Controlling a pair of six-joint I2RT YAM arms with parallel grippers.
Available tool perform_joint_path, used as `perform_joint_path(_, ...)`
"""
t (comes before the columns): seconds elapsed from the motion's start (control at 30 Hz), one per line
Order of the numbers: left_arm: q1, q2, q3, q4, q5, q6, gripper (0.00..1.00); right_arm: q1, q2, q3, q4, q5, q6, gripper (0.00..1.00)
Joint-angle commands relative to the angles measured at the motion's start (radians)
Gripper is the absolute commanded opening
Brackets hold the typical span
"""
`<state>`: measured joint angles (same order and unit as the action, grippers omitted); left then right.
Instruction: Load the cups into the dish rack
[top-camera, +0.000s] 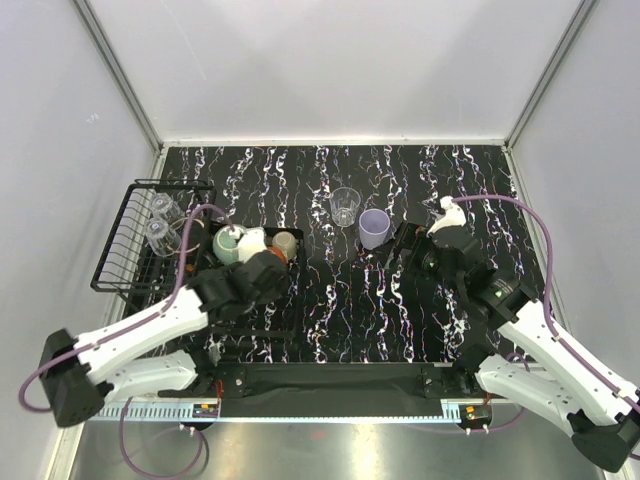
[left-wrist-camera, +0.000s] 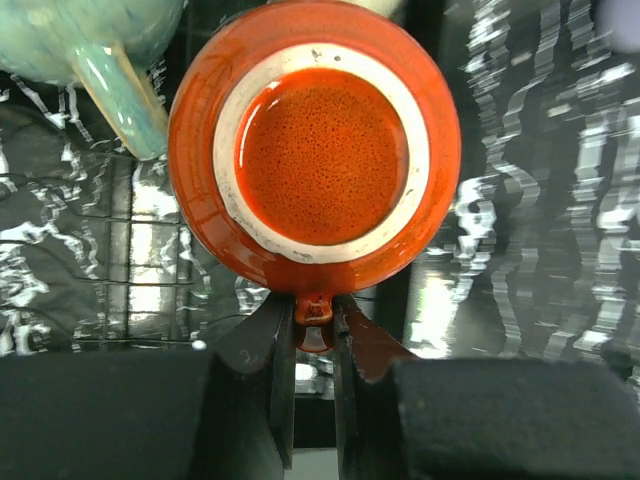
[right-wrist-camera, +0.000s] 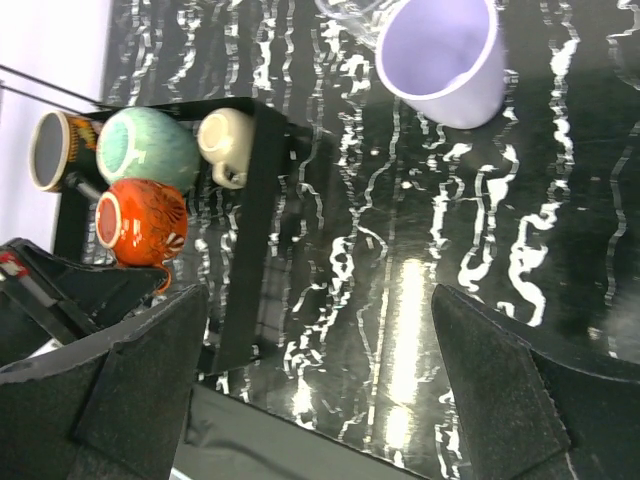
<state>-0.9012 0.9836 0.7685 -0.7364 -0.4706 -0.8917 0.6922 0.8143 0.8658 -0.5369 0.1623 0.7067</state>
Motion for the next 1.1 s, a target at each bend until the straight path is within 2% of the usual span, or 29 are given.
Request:
perform_joint_path(0.0,-0.056,0.09,0.049,0.007,-0.173,-0.059,0.0,0.004,-0.009,0.044,-0.032,0.06,-0.035,1.0)
perform_joint_path(0.1,-0.087,0.122,0.046,-0.034,-0.21,-0.119,0.0,0.004,-0.003,0.042,-0.037,0.065,-0.032,1.0)
perform_joint_path(0.37,-0.102,0.182,-0.001,0.083,-0.169,-0.11,0.0,0.004,-0.006,0.013,-0.009,0.059,-0.026,1.0)
perform_joint_path(0.8,-0.102,0.257,-0.029,0.161,-0.131,-0.141,0.0,0.004,0.062,-0.017,0.055,0.04,-0.021,1.0)
perform_joint_path(0.97,-0.102,0.283,-0.031,0.18,-0.117,-0.147,0.09,0.006,0.097,-0.013,0.075,0.039,-0.024,1.0)
perform_joint_path(1.07,-0.102,0.303,-0.031,0.186,-0.111,-0.147,0.11,0.004,0.128,0.01,0.063,0.046,-0.024,1.0)
